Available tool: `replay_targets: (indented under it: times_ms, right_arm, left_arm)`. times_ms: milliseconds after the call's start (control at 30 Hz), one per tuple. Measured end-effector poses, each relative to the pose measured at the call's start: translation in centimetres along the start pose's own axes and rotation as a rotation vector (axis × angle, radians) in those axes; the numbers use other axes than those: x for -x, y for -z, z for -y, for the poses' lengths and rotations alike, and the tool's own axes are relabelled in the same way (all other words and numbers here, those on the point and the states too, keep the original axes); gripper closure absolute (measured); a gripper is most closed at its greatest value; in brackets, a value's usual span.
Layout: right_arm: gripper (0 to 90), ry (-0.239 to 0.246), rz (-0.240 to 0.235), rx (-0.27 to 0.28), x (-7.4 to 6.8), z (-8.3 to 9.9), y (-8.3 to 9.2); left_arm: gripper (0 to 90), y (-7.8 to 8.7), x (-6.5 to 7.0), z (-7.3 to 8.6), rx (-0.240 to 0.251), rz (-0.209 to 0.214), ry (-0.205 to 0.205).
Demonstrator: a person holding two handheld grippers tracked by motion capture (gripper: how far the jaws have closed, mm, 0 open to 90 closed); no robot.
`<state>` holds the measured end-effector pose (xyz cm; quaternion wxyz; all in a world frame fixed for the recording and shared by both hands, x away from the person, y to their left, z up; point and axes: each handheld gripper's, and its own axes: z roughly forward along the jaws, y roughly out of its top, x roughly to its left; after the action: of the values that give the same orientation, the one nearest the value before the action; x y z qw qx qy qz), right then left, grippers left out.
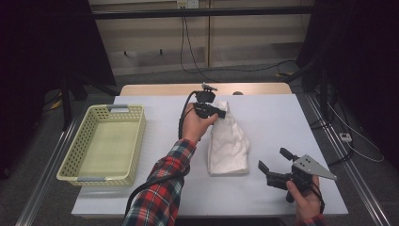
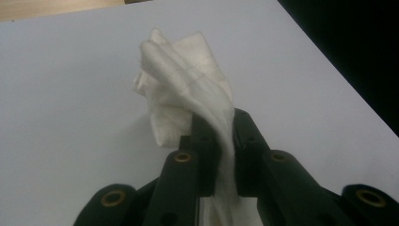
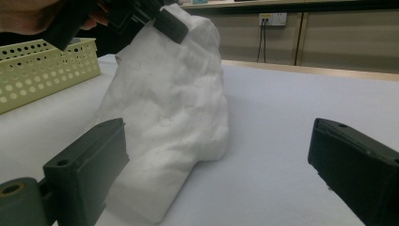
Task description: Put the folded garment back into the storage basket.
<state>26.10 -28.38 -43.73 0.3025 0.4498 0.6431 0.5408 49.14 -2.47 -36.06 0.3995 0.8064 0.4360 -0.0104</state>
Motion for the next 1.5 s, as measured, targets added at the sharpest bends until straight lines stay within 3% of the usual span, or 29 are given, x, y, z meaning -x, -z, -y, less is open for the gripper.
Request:
replay_targets:
  times_ms: [333, 733, 1500]
  right_arm:
    - [5.0, 0.002, -0.002, 0.0, -0.1, -0.1, 0.0]
    - [5.0, 0.008, -0.003, 0.0, -0.2, 0.0, -0.1]
    - [5.0, 0.023, -0.008, -0.001, -0.5, -0.1, -0.2]
  left_arm:
    - [82.4, 3.2, 0.4, -1.2, -0.019, -0.013, -0.005]
    - [82.4, 6.8, 0.7, -2.3, -0.001, -0.067, -0.044]
    - [82.4, 10.5, 0.8, -3.1, 0.014, -0.109, -0.074]
